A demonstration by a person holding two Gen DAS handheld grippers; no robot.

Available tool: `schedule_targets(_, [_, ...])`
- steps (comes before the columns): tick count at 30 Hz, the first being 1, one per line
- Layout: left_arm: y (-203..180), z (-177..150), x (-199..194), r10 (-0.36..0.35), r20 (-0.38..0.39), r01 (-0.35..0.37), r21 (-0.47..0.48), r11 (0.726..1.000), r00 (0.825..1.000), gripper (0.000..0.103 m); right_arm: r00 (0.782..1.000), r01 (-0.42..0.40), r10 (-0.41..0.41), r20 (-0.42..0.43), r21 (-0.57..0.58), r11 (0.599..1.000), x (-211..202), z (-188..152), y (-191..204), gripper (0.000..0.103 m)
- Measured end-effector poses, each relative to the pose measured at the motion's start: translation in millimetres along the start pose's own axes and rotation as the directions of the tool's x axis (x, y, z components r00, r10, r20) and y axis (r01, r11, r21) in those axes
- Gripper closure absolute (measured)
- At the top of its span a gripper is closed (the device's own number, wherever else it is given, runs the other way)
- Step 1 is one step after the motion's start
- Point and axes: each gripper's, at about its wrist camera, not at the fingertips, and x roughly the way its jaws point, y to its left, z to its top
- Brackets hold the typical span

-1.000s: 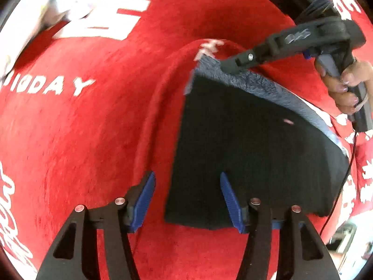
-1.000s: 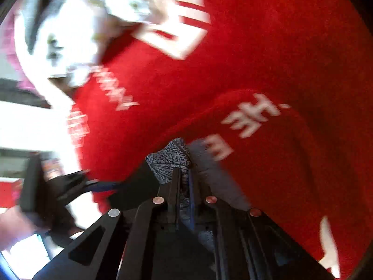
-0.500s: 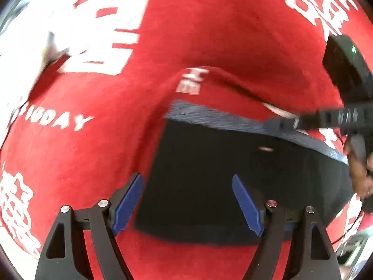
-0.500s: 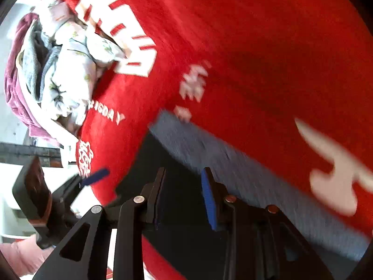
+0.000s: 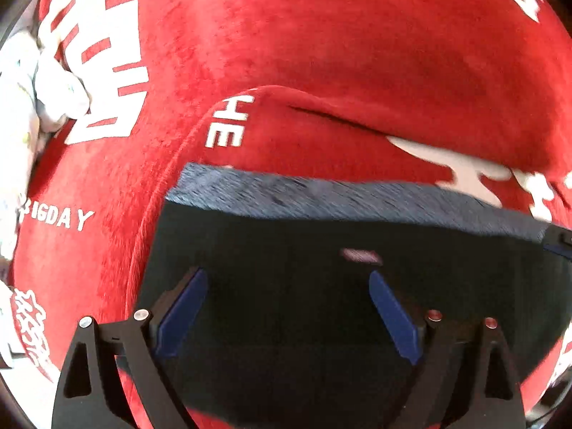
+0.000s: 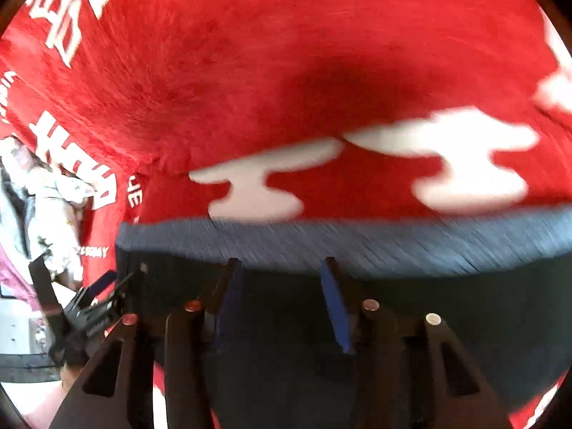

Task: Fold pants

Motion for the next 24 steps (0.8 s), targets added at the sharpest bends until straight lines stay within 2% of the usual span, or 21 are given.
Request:
schedule_targets(3, [-30.6, -13.7, -14.5, 0.000, -0.016, 0.001, 0.047, 0.999, 1.000, 0.010, 0.999, -0.034, 0.035, -0.011, 0.076, 0.997, -25.1, -30.9, -33.8, 0.053])
schedule_targets(6, [-72.9, -24.0, -19.1, -0.041, -0.068, 0.046, 0.071, 0.996, 0.997, 0.010, 0.998, -0.055, 0.060, -0.028, 0.151, 0.987, -44.5, -61.3, -74.2, 0.053])
schedule_targets(12, [-157.1, -35.5, -29.5, -0.074, -0.105, 0.090, 0.165, 0.982, 0.992, 0.010, 0.995, -0.088, 0.098, -0.028, 0.250, 0.964, -71.1, -110.3, -130.5, 0.053])
schedule_targets(24, [-298.6, -56.2, -39.7, -0.041, -0.149, 0.085, 0.303, 0.949, 0.988, 0.010, 0.994, -0.106, 0.087, 0.066, 0.398, 0.911, -127.7, -144.8, -241.8, 0.052])
